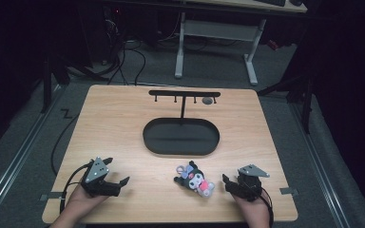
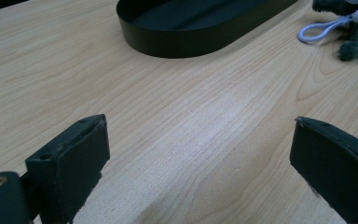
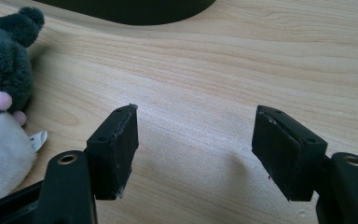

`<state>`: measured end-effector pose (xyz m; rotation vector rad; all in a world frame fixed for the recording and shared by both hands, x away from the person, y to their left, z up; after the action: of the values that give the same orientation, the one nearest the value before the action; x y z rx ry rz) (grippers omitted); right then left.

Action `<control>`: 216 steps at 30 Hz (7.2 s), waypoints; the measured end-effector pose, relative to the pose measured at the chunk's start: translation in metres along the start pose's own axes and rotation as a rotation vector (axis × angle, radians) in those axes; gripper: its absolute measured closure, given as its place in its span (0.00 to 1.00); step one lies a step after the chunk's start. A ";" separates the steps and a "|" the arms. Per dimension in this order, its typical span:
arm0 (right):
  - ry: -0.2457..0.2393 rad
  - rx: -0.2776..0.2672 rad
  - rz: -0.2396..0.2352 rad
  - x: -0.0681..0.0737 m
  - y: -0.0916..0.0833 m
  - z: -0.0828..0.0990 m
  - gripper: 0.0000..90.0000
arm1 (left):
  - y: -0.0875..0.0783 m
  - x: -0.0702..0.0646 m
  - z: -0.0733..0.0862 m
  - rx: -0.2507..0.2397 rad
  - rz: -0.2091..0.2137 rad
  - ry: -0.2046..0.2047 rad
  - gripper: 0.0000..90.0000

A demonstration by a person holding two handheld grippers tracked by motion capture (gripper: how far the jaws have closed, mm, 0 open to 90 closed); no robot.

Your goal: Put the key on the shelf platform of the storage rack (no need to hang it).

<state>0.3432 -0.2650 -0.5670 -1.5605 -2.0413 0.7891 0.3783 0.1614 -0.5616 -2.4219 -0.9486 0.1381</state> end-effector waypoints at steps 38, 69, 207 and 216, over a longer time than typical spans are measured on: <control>-0.012 0.009 -0.010 0.008 -0.001 -0.004 0.21 | -0.003 -0.001 0.002 0.002 0.019 0.001 0.08; -0.103 0.185 -0.026 0.009 -0.004 -0.021 0.16 | -0.001 -0.004 0.002 -0.001 0.027 0.014 0.10; -0.304 0.544 -0.187 0.098 -0.009 -0.041 0.53 | 0.000 -0.008 0.003 0.021 0.046 0.042 0.11; -0.255 0.516 -0.160 0.083 -0.018 -0.061 0.53 | 0.000 -0.008 0.003 0.020 0.046 0.042 0.11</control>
<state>0.3483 -0.1778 -0.5092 -1.0393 -1.8880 1.3744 0.3716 0.1574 -0.5652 -2.4194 -0.8700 0.1123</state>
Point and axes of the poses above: each handheld gripper's, and its own axes: y roughly forward along the jaws, z roughly out of its underside, x roughly to its left, the point moved 7 cm from there along y, roughly forward along the jaws, and after that the axes turned 2 degrees about y, right-handed, at the moved point
